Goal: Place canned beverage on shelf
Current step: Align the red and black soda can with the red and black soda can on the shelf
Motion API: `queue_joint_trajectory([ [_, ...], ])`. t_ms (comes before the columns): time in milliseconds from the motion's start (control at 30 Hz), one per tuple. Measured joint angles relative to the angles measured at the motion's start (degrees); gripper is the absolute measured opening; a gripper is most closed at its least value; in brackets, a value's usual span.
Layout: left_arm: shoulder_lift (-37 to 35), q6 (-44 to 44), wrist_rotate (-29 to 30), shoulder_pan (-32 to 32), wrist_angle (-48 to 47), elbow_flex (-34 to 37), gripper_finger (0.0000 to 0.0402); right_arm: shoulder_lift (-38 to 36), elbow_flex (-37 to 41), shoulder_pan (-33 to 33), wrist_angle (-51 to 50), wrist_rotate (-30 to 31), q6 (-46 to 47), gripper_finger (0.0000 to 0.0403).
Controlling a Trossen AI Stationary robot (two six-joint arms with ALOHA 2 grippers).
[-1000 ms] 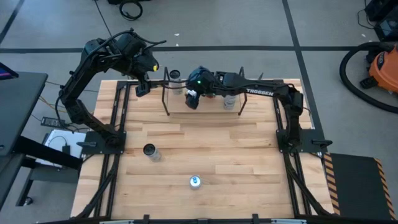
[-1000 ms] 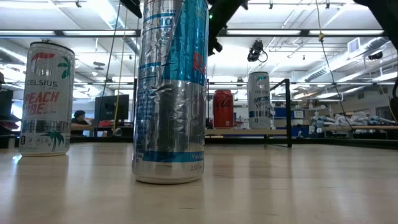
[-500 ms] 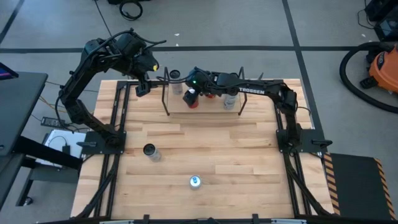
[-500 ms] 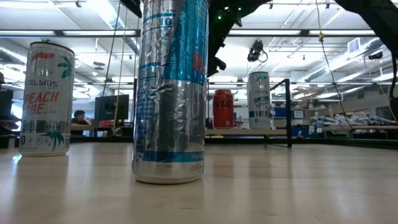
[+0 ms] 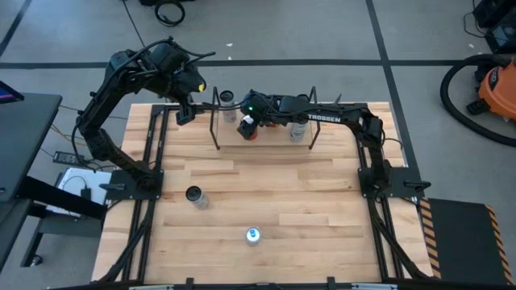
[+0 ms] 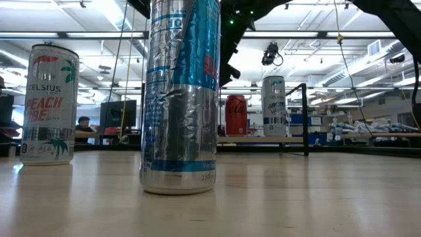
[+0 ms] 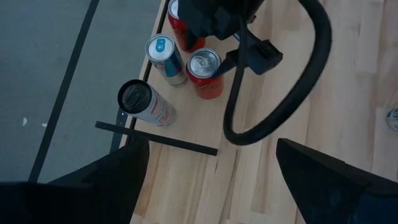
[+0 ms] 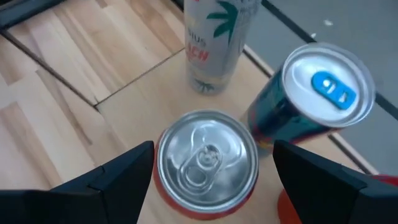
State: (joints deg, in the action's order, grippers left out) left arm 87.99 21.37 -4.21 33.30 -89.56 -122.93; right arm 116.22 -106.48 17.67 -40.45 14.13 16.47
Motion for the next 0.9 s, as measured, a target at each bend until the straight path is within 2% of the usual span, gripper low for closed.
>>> queue_joint_trajectory([
  [100,0.0,0.0,0.0,0.0,0.0,0.0,0.0354,0.0,0.0,0.0,-0.2,-2.0,0.1,0.0339],
  [900,0.0,0.0,0.0,0.0,0.0,0.0,0.0354,1.7,-0.1,-0.3,-0.2,-1.3,-0.8,0.0335],
])
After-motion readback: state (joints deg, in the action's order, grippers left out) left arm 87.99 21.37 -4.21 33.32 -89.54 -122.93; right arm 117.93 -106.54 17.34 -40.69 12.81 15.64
